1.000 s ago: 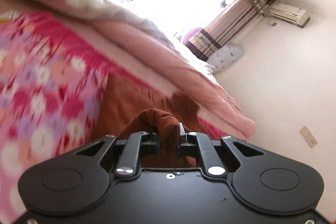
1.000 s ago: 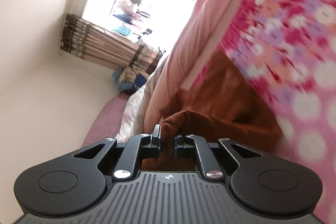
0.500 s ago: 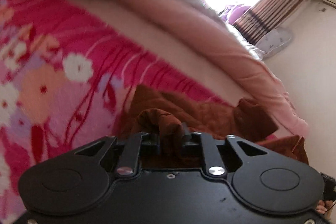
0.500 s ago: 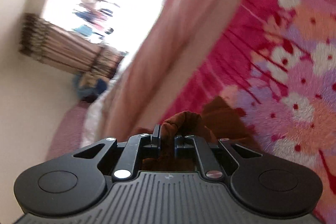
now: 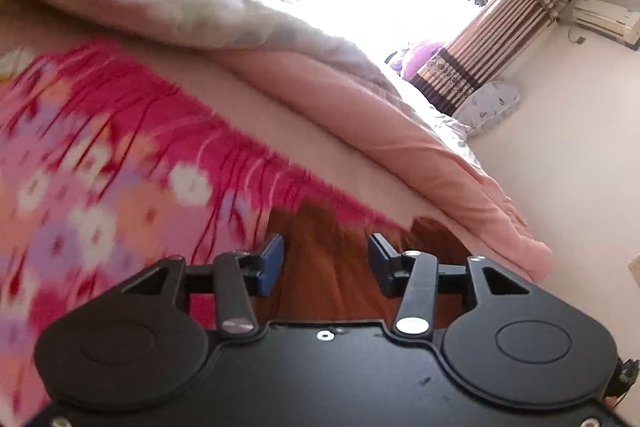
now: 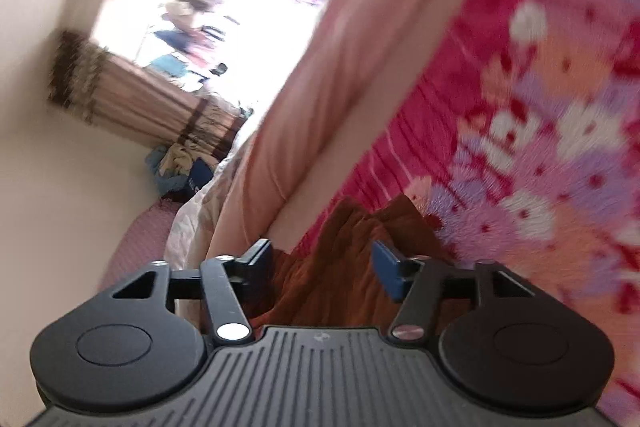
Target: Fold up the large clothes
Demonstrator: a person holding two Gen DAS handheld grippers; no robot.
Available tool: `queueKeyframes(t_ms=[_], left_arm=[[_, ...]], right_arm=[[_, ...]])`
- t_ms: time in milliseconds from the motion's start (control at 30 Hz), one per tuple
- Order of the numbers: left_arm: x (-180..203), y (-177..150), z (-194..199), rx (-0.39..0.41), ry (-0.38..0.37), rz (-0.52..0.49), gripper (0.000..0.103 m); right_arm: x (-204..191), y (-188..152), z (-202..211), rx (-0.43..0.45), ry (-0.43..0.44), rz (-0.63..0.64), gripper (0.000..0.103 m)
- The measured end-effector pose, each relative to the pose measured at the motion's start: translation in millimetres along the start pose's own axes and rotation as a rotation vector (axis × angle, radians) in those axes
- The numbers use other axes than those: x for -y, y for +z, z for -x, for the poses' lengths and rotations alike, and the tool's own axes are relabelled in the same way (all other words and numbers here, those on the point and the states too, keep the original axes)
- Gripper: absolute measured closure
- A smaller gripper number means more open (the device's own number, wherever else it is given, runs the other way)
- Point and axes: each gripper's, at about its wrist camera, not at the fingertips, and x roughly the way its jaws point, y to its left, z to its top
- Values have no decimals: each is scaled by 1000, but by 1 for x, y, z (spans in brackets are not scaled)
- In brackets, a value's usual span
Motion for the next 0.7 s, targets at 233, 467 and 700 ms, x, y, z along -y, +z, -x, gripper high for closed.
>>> queueKeyframes(t_ms=[233,467,700], left_arm=[[-38,-103,34,-120,30,120,54],[-41,-139,27,-86,-82,274,54],[-27,-132,-13,-59,-66,345,52]], right_arm=[[38,-44,58,-30,-132,6,23],[74,-80,45,-83,-20,-209,23],[76,-85,7,-50,11,-296,21]])
